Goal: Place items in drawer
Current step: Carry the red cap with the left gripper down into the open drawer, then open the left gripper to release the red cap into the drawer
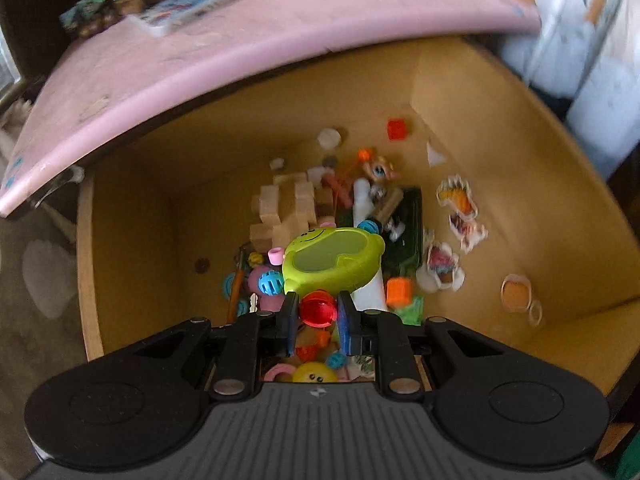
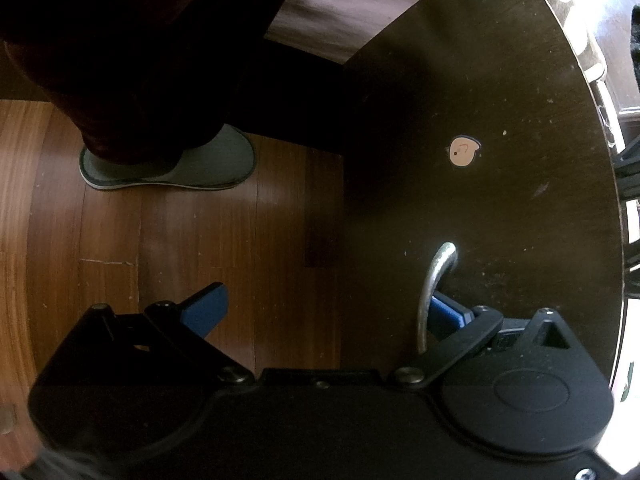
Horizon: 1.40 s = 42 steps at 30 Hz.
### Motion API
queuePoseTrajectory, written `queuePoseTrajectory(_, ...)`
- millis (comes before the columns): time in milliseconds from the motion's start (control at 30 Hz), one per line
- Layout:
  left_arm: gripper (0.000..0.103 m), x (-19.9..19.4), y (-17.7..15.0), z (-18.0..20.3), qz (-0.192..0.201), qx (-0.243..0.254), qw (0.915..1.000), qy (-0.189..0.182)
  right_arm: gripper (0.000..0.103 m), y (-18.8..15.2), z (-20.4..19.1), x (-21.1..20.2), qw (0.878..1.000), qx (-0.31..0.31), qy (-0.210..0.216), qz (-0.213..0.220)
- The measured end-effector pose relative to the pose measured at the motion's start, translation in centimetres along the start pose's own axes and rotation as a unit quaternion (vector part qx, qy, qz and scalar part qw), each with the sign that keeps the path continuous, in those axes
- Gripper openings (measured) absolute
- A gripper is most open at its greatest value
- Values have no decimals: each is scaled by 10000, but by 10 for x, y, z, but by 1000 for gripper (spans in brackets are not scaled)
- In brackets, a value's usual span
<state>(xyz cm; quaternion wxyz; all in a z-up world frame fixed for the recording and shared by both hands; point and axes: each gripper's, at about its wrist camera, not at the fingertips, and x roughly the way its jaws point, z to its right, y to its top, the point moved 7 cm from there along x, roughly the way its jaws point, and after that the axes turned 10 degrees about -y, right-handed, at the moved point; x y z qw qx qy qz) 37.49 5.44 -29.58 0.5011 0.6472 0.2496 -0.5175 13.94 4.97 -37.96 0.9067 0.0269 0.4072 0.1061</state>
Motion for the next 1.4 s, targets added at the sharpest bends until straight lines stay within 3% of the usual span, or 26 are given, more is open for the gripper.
queuePoseTrajectory(200,18,21,-4,-3,-578,542,9964,286,103,0,0,1,10000,-7,2,4)
queuePoseTrajectory(367,19,36,-10,-10,-928,449,9946,145,103,0,0,0,10000,-10,8,11)
queuePoseTrajectory(467,20,40,-11,-14,-1009,451,9935,273,103,0,1,1,10000,-13,9,15)
queuePoseTrajectory(500,25,40,-12,-12,-1044,538,9926,295,103,0,1,1,10000,-15,9,16)
queuePoseTrajectory(600,65,38,-11,-8,-910,495,9940,342,103,0,1,1,10000,-8,8,5)
queuePoseTrajectory(767,66,25,-7,-11,-654,40,9973,336,103,0,1,1,10000,-26,7,-11)
queuePoseTrajectory(1400,66,-27,-3,14,-156,-497,9971,553,102,-7,1,-3,9995,-312,28,52)
